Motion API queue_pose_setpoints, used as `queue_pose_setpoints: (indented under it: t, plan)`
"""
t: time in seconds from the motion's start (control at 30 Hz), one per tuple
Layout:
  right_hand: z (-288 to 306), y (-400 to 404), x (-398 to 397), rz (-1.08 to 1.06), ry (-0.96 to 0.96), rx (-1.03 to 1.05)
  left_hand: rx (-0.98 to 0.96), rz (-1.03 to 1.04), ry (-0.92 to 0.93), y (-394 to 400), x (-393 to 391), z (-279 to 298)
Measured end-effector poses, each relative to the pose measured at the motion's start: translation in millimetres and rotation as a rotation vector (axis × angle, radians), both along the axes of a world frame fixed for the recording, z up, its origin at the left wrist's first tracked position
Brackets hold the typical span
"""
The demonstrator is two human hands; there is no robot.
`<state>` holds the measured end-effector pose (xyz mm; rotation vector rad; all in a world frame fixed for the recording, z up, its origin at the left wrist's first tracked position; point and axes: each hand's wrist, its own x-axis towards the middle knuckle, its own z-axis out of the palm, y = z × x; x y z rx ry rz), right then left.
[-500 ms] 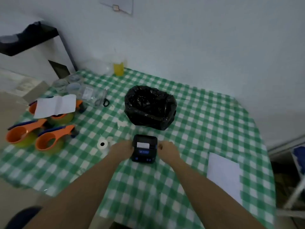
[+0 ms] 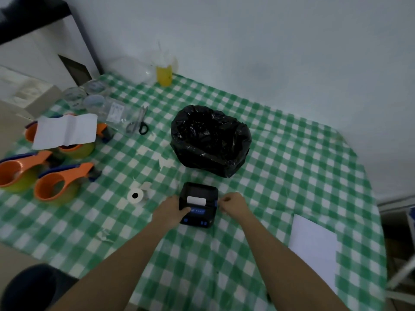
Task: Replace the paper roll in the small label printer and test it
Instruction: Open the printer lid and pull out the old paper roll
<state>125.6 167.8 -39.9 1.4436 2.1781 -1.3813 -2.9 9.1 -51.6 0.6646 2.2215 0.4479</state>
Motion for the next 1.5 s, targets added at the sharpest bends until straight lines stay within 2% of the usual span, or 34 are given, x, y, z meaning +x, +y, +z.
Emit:
queue_pose_setpoints:
  t: [0.3,0.47,0.63,0.73,0.8,0.93,1.07,1.2,1.33,1.5]
  plan:
    - [-0.7,15.9,-22.3,-0.002,-0.193,-0.119,0.034,0.119,-0.063,3.7,-2.9,-5.3]
    - [-5.1,20.1,-21.0,-0.072,-0.159,-0.186,0.035,0.139,-0.046,4.5,-2.6,-8.4]
    - [8.7,19.9,-24.3,0.012,-0.216,-0.149,0.024,0.15,-0.047,6.1,-3.8,-5.8]
    - [10.3,11.7,-24.1,0.135,-0.239,0.03,0.007,0.133,-0.044,6.2,-4.8,-3.7]
    - [11.2,-3.1,-16.5,0.149,-0.175,0.157,-0.007,0.116,-0.042,5.4,-5.8,-2.2]
    - [2.6,-34.4,-10.6,0.136,0.079,0.353,-0.006,0.093,-0.034,5.3,-6.2,-0.6]
    - [-15.2,-44.0,-23.8,-0.034,0.09,0.281,-0.004,0.084,-0.02,5.4,-4.4,2.1]
    - [-16.7,-40.3,-21.2,-0.042,0.109,0.315,-0.013,0.068,-0.008,4.9,-2.4,4.1]
    - [1.2,-38.4,-11.3,0.012,0.235,0.329,-0.008,0.051,0.007,2.6,-1.4,6.4]
    - [40.8,-44.6,7.3,-0.13,0.391,0.276,0.075,0.105,0.006,0.7,-0.8,17.3]
